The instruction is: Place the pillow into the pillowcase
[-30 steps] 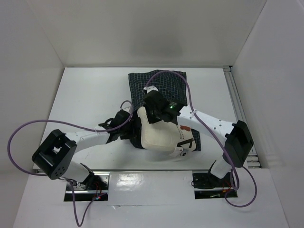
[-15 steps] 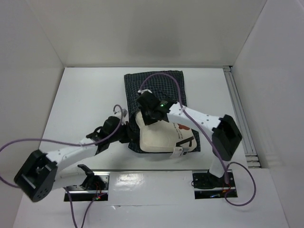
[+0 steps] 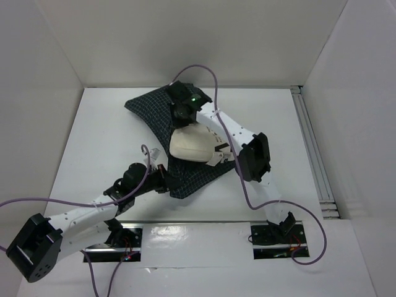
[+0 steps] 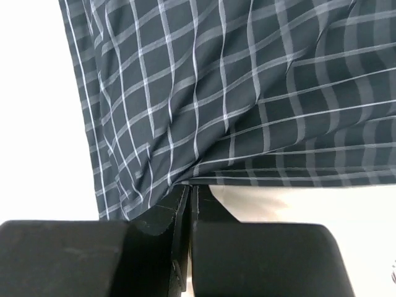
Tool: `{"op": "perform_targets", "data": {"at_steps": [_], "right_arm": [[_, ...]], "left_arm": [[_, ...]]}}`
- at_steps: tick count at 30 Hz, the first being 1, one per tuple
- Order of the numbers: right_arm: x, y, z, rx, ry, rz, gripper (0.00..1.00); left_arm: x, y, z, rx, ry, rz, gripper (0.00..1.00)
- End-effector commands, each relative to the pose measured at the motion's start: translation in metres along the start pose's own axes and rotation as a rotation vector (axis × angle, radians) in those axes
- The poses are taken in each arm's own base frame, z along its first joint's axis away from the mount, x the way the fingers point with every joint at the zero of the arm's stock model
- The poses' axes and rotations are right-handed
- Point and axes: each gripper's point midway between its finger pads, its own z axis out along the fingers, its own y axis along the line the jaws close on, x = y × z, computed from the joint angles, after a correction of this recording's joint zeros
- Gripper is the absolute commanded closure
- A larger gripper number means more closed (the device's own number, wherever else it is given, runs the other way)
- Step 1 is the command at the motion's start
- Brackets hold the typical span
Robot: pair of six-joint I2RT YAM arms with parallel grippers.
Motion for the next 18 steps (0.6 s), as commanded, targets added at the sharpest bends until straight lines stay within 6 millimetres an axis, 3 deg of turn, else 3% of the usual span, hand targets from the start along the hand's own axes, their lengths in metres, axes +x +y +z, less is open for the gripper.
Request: {"op": "perform_targets", "data": {"at_steps": [1,2,4,5,8,9,10,11,12,14,15,16,18], "right_arm": [[-0.127,-0.024,-0.077,-0.003,-0.444,0.149,1.0],[-0.096,-0.023,-0.06,0.0,-0.374,0.135,1.0],[-0.065,-0.016,-0.032,-0.003,-0.317,0.122,1.0],[-0.023,-0.017,-0.001,0.022,-0.216,0.096,1.0],[0.02,-0.016,0.03,0.028,-0.139,0.095,1.0],[0.02,-0.021,0.035,0.037,-0.134,0.101,1.0],[0.009,-0.023,0.03,0.043,-0.153,0.12,1.0],[-0.02,-0.023,0.015,0.037,-0.215,0.14,1.0],[-0.036,-0.033,0.007,0.045,-0.239,0.165,1.0],[-0.085,-0.037,-0.04,0.023,-0.374,0.192,1.0],[-0.095,-0.04,-0.051,0.019,-0.401,0.188,1.0],[-0.102,-0.044,-0.059,0.019,-0.42,0.198,1.0],[-0.088,-0.033,-0.052,-0.024,-0.38,0.163,1.0]], "left_arm": [[0.027,-0.054,-0.016,0.231,0.168,0.036,1.0],[0.028,-0.053,-0.017,0.228,0.169,0.046,1.0],[0.026,-0.057,-0.016,0.238,0.175,0.057,1.0],[0.023,-0.061,-0.016,0.257,0.16,0.066,1.0],[0.03,-0.063,-0.018,0.285,0.192,0.061,1.0],[0.031,-0.062,-0.018,0.287,0.192,0.051,1.0],[0.03,-0.068,-0.022,0.311,0.19,0.06,1.0],[0.034,-0.067,-0.026,0.315,0.203,0.059,1.0],[0.036,-0.07,-0.03,0.326,0.213,0.053,1.0],[0.042,-0.067,-0.043,0.327,0.212,0.045,1.0],[0.042,-0.069,-0.049,0.331,0.209,0.048,1.0],[0.049,-0.058,-0.052,0.284,0.225,0.026,1.0],[0.045,-0.062,-0.063,0.298,0.187,0.039,1.0]]}}
